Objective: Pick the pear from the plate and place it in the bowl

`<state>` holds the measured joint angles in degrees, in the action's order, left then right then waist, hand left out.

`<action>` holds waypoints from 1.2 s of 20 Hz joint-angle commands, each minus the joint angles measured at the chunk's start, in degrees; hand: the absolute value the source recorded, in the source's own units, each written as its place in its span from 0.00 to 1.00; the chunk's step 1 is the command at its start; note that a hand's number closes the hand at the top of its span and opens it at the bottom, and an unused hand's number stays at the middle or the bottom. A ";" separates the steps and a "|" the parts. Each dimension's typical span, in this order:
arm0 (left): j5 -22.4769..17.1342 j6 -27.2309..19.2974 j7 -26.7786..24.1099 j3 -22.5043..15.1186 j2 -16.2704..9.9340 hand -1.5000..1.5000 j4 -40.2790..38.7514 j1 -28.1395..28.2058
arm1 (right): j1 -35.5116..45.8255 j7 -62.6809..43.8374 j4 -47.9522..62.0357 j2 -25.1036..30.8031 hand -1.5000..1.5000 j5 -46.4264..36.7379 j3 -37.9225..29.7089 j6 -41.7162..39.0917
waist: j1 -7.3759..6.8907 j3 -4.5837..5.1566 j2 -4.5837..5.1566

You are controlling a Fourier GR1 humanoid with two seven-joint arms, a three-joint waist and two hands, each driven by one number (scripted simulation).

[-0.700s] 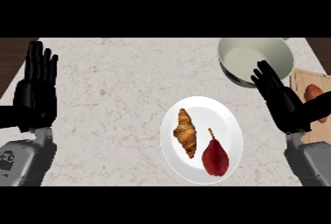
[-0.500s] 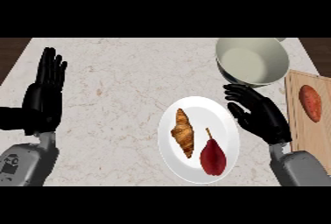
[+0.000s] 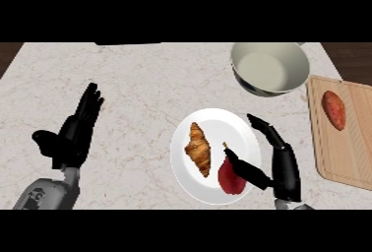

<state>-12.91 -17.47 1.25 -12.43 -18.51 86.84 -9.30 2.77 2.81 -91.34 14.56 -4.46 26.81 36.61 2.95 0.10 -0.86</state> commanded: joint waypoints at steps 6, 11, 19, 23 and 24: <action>1.67 1.41 0.52 -2.65 1.82 0.50 0.80 1.19 | -14.89 -5.86 -16.00 -3.15 0.00 -27.74 11.53 19.41 | -1.96 0.06 0.47; 0.59 4.44 -3.96 -0.01 -0.24 0.50 -1.79 3.24 | -17.86 -25.63 -23.69 -2.12 0.00 -42.34 7.48 8.74 | -2.17 0.24 0.69; 4.87 0.73 0.97 -3.94 3.66 0.50 0.22 0.03 | -10.87 -50.41 -29.35 -8.90 0.00 -48.32 5.67 -14.30 | -3.01 0.01 0.96; 2.77 3.53 -0.26 -1.31 3.21 0.50 -1.97 -1.11 | -6.82 -58.33 -27.30 -11.19 0.00 -48.24 5.79 -22.49 | -3.17 -0.01 1.05; 2.97 2.65 2.21 -0.95 3.11 0.50 0.80 -1.06 | -7.18 -59.01 -28.33 -11.03 0.00 -46.67 5.04 -23.51 | -3.14 -0.06 0.91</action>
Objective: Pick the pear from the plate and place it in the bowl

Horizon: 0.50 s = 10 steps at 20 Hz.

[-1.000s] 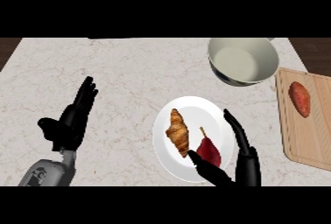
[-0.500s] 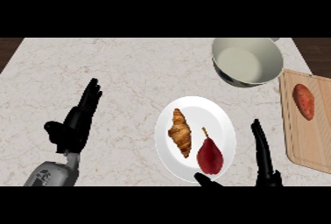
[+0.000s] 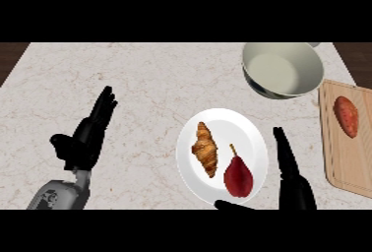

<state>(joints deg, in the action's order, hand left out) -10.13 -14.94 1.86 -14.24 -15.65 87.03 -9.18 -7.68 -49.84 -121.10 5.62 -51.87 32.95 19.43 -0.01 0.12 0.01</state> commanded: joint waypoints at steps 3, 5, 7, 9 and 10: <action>3.24 -1.24 -1.08 -1.06 3.46 0.50 -0.85 -0.12 | 3.07 -6.74 5.72 -4.19 0.00 -1.48 0.91 -5.71 | 0.02 -0.11 -0.01; 0.01 3.20 0.83 2.97 0.43 0.50 -0.48 -0.58 | 5.04 -7.99 5.15 -4.88 0.00 1.26 -1.65 -8.59 | -0.07 -0.12 0.00; 2.77 2.58 0.55 2.07 1.37 0.50 1.10 1.47 | 4.62 -4.97 4.36 -3.20 0.00 5.45 -4.52 -9.43 | -0.05 -0.13 -0.02; 4.22 1.11 1.26 1.86 3.52 0.50 0.79 1.08 | -1.25 -1.47 1.35 -0.12 0.00 7.70 -3.81 -8.17 | 0.16 -0.14 -0.05; 3.91 1.63 1.18 3.12 4.44 0.50 -1.23 -1.54 | 2.79 -1.09 3.06 -0.66 0.00 10.13 -7.55 -9.98 | 0.14 -0.13 -0.01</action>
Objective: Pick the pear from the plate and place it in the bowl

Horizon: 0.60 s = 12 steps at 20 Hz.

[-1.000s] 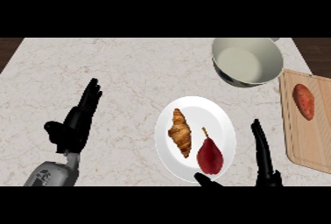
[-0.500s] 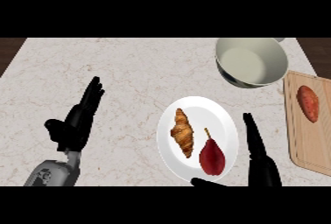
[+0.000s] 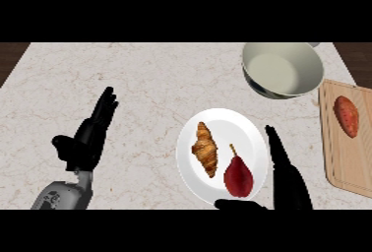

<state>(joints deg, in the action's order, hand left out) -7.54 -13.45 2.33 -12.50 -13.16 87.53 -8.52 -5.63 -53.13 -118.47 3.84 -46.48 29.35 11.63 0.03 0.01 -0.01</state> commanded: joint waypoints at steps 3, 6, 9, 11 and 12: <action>2.99 1.84 -0.77 1.94 1.43 0.50 0.72 2.31 | -3.47 3.61 -0.78 0.41 0.00 1.84 0.10 0.54 | 0.05 -0.01 -0.04; 3.01 1.45 1.61 2.54 2.24 0.50 0.02 -0.34 | -8.35 10.13 -1.32 1.26 0.00 4.16 1.80 5.60 | 0.18 -0.02 -0.05; 2.59 2.59 5.81 3.05 1.66 0.50 5.09 0.13 | -7.71 12.11 -2.23 1.82 0.00 6.92 0.37 5.19 | 0.03 -0.03 -0.06; 3.77 3.20 0.69 3.17 2.12 0.50 2.82 3.05 | -7.85 7.80 -4.11 -1.31 0.00 1.82 4.32 6.29 | 0.04 0.00 -0.07; 3.75 3.46 -0.03 3.58 3.81 0.50 -1.32 0.00 | -5.10 13.15 4.59 -2.81 0.00 4.81 2.46 8.90 | 0.05 -0.01 0.02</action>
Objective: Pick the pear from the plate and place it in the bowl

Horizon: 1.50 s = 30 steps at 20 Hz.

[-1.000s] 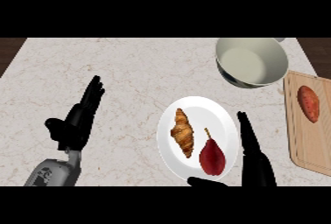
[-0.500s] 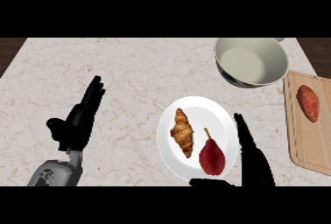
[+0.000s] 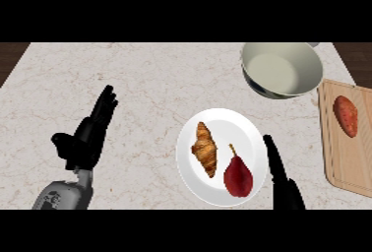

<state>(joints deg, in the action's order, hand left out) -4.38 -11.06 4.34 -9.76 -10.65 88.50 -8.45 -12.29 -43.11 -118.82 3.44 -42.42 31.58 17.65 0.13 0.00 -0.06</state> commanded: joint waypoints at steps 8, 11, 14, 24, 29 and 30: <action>0.47 3.76 2.78 3.72 0.13 0.50 2.27 -0.17 | -7.21 11.01 5.59 -0.33 0.00 6.39 2.24 8.20 | 0.06 -0.01 0.00; 3.53 2.05 -0.46 0.96 3.79 0.50 1.12 3.01 | -1.96 10.23 10.03 -3.33 0.00 7.11 1.01 8.85 | -0.07 0.00 0.03; 2.81 2.78 -1.26 4.53 3.83 0.50 -5.32 -4.25 | -1.29 15.59 14.88 -2.13 0.00 12.33 -3.11 9.42 | 0.11 -0.01 0.09; 3.19 5.32 2.05 5.42 3.16 0.50 -0.01 -1.69 | 1.49 14.84 22.43 0.39 0.00 9.08 -7.69 9.38 | -0.09 0.00 0.05; 4.50 5.45 -1.40 5.14 5.55 0.50 -3.44 -0.88 | 2.85 10.82 23.64 -0.79 0.00 4.15 -5.91 8.11 | -0.03 0.01 0.05; 6.16 4.02 -2.59 5.00 6.40 0.50 -5.98 -3.24 | 1.22 15.93 25.93 0.12 0.00 7.39 -6.18 8.63 | 0.07 0.00 0.07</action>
<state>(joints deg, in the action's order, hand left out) -0.03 -6.06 3.58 -4.69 -5.88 85.85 -9.59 -10.48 -30.45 -96.22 2.64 -36.01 25.94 26.43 0.09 0.01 -0.01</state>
